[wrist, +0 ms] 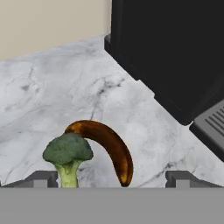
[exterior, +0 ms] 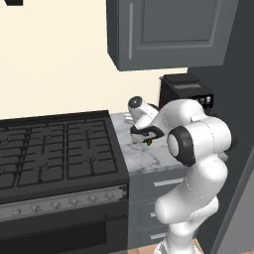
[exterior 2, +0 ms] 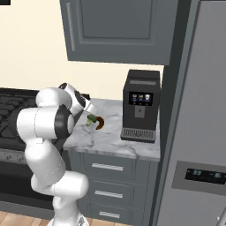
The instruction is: Open the fridge, remove the banana, broccoli, and steak, and place them on any counter.
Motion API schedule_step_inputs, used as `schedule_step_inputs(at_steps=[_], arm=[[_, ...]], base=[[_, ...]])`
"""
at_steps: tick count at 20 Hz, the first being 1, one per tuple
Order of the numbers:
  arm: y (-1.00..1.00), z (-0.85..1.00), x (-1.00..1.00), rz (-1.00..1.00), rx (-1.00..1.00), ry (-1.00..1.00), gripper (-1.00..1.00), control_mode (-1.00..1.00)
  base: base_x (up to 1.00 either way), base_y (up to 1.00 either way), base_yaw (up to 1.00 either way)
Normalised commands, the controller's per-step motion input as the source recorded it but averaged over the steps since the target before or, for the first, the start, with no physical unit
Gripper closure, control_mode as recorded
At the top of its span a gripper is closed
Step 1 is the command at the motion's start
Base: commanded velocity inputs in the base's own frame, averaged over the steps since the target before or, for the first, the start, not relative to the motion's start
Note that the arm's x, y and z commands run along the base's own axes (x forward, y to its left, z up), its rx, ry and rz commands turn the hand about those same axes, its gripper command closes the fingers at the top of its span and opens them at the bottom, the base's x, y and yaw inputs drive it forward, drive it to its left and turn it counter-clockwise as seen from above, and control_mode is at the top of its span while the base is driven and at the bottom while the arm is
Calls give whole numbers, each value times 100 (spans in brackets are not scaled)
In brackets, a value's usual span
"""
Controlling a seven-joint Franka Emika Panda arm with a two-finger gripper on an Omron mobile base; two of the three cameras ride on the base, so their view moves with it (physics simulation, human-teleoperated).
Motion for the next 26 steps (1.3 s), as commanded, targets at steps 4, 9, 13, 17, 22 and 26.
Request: schedule_step_inputs(at_steps=[4,9,13,17,22,26], arm=[[0,100,-100,4,0,-31,-100,-100],[-3,100,-100,8,3,-3,-100,-100],[-6,100,-86,10,7,28,-100,-100],[-13,100,-47,6,6,42,-100,-100],[-7,64,-59,0,0,33,-100,-100],[-2,17,-100,0,0,7,-100,-100]], base=[[0,0,0],[0,0,0],[0,0,0],[0,0,0],[0,0,0],[0,0,0]])
